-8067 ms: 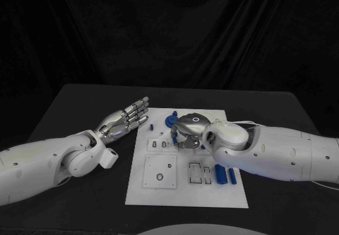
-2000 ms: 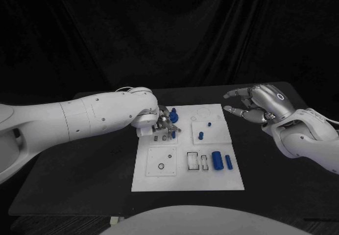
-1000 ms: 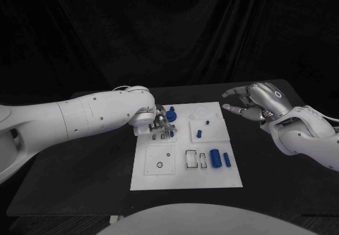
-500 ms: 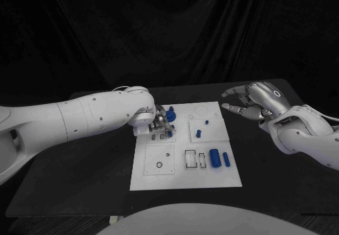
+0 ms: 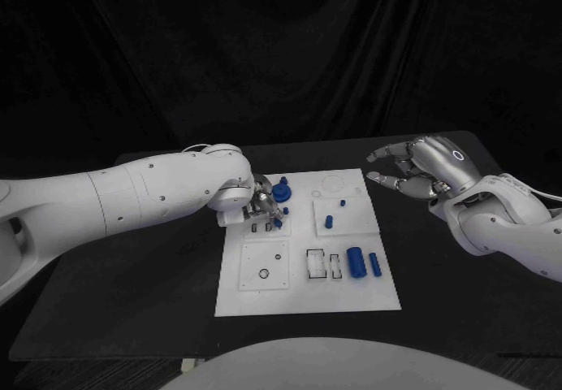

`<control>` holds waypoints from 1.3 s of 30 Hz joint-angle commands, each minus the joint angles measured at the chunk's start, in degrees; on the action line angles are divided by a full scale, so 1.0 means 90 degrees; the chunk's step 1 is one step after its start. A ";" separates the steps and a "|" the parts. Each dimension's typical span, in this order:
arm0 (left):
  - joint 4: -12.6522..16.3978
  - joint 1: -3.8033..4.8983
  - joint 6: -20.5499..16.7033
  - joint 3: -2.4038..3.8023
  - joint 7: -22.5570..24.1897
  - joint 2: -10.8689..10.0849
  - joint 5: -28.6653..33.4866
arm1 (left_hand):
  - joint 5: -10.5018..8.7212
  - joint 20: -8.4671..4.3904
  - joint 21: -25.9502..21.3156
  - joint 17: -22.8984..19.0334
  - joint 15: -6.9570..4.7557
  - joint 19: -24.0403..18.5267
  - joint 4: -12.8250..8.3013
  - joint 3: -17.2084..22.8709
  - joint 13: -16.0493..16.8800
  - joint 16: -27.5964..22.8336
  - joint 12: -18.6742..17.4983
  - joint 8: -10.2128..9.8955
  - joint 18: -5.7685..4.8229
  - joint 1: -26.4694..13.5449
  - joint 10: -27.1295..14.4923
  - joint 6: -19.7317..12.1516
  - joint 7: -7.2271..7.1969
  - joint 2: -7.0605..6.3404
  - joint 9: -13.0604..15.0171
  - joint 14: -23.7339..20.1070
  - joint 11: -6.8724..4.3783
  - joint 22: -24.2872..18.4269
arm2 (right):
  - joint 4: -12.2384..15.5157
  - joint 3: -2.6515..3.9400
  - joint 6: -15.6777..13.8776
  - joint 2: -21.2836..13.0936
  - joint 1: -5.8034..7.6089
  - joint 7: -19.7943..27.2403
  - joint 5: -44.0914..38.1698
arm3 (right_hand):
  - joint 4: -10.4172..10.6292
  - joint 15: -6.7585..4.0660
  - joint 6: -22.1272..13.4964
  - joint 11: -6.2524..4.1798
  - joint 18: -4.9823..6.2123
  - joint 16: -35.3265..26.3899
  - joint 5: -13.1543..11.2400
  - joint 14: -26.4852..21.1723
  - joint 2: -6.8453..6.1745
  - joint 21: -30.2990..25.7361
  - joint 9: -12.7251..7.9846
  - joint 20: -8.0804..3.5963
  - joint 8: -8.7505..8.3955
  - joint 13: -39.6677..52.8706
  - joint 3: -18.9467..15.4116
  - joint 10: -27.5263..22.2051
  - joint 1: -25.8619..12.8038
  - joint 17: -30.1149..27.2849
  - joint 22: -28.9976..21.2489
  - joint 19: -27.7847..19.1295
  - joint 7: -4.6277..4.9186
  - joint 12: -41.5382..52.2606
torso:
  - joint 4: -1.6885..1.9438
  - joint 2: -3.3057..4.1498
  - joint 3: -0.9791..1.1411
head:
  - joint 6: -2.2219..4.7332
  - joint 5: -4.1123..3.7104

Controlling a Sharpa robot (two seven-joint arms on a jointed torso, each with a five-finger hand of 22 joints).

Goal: Assemble the parts on the task board

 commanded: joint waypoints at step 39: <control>0.0450 -0.0031 -0.0294 -0.0009 -0.0262 -0.0508 0.0002 | 0.0095 -0.0040 -0.0055 0.1677 -0.0068 0.0039 -0.0219 0.1106 0.1677 0.0017 0.0023 -0.0035 -0.0078 -0.0573 0.0664 0.0107 -0.0019 -0.0275 0.0616 0.0674 -0.0049 0.0591 | -0.0007 0.0004 0.0191 -0.0057 -0.0040 -0.0156 0.0012 | 0.0017 0.0061 0.0072 0.0046 -0.0029 0.0017 -0.0003 0.0673 0.0039 -0.0052 -0.0010 0.0032 0.0026 0.1676 0.0016 0.0675 0.0022 0.1677 0.1319 0.0161 0.0004 0.0017 | -0.0006 -0.0002 0.0003 | 0.0000 0.0140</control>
